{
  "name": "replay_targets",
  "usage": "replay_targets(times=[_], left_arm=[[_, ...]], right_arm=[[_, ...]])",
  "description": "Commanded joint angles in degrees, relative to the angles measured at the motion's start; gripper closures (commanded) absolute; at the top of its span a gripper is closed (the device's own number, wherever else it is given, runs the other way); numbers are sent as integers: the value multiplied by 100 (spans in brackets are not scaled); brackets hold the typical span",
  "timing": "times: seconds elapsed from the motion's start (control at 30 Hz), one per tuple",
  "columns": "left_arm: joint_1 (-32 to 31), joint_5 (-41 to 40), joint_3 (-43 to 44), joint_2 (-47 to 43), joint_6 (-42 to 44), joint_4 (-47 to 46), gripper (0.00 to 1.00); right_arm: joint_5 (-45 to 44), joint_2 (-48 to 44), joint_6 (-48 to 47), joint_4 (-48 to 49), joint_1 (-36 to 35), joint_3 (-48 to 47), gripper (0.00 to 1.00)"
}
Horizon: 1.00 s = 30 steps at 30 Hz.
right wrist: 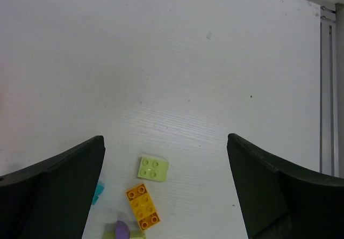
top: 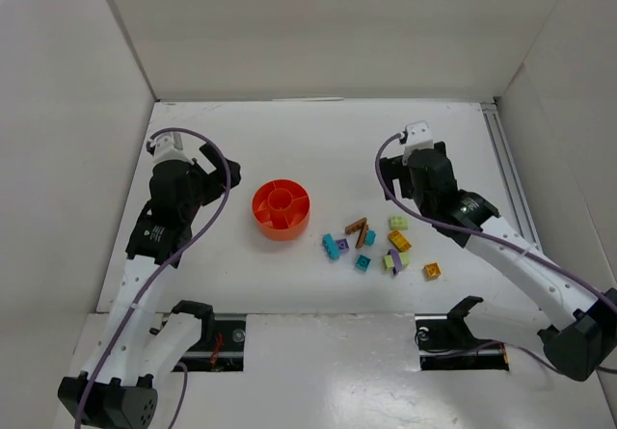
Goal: Sort the legos into containers by color
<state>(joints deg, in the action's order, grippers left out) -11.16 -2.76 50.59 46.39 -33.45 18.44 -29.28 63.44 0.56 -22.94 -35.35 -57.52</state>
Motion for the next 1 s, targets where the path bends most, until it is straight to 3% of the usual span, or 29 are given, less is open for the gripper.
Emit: replay_targets(times=[0.0, 0.07, 0.27, 0.43, 0.53, 0.77, 0.97], left_arm=[[-18, 170, -31, -51, -21, -306, 0], [-18, 232, -31, 1, 31, -306, 0], [-18, 233, -154, -104, 32, -481, 0], [-18, 355, -277, 18, 32, -534, 0], [-18, 356, -339, 72, -20, -586, 0], [-71, 356, -593, 125, -83, -640, 0], [-176, 356, -647, 247, -83, -640, 0]], right_arm=[[395, -488, -204, 649, -86, 231, 0], [432, -639, -101, 852, -86, 398, 0], [-61, -491, 383, 150, 46, 382, 0], [642, -149, 296, 378, 231, 609, 1], [792, 176, 375, 431, 371, 610, 10], [1046, 1354, 831, -18, 731, 443, 18], [1731, 1847, 744, 474, 934, 803, 20]])
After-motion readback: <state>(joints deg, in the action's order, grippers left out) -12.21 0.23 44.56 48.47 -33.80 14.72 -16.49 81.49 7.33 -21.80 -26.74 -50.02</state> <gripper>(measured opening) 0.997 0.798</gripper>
